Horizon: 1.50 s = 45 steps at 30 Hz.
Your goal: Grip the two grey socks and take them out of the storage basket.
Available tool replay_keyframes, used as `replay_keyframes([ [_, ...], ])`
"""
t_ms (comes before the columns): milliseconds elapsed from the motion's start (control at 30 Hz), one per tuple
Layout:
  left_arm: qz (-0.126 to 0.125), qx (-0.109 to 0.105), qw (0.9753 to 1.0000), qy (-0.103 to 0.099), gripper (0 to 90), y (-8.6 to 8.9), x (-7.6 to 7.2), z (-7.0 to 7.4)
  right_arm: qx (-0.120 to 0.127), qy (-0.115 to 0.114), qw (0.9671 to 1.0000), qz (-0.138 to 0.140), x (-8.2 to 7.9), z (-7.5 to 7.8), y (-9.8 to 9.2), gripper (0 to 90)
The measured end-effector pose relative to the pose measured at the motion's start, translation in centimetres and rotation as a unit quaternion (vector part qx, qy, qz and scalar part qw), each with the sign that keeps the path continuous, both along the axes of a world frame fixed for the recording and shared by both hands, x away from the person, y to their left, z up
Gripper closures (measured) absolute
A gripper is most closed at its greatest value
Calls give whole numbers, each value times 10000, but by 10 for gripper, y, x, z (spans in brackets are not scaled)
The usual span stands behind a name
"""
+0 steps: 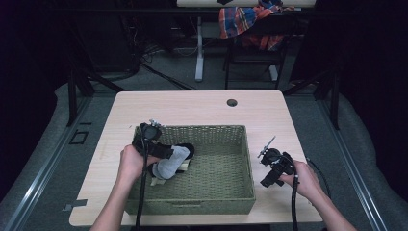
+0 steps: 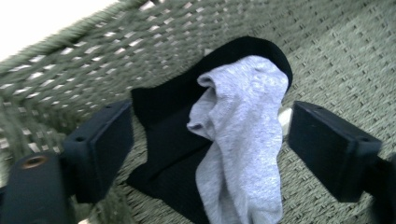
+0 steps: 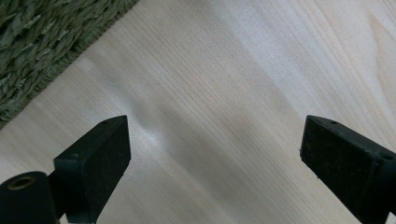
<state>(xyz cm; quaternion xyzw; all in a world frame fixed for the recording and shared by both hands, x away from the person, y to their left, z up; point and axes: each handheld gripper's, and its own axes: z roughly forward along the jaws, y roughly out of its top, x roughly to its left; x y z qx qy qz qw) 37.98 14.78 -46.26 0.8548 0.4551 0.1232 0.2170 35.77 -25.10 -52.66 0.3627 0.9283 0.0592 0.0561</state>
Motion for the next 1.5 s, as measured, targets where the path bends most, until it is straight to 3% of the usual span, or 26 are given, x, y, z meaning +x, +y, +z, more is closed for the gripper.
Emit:
replay_keyframes([
  [267, -78, 41, 9997, 210, 403, 1, 3, -12, 5, 34, 10000, -15, -1, -1, 1, 82],
  [333, -73, 61, 9996, 263, 429, 2, 3, -15, -62, 39, 10000, 4, 0, -1, 1, 82],
  [367, -110, 63, 9994, 331, 450, 2, 4, -18, 18, 40, 10000, -15, -1, -2, 1, 82],
  [667, -233, 119, 9988, 406, 608, 1, 4, -20, -43, 31, 10000, 11, -1, -1, 1, 83],
  [800, -382, 133, 9984, 400, 728, -3, 2, -20, -25, 14, 10000, 32, -1, -1, 1, 83],
  [1167, -525, 164, 9980, 303, 834, -5, -2, -15, -11, 28, 10000, 11, -1, -1, 1, 83],
  [1400, -607, 160, 9976, 277, 856, -7, -5, -9, -17, 28, 10000, 7, -1, -1, 0, 83],
  [1500, -616, 89, 9979, 162, 857, -6, -8, -3, -25, 26, 10000, 7, -1, -1, 0, 83],
])
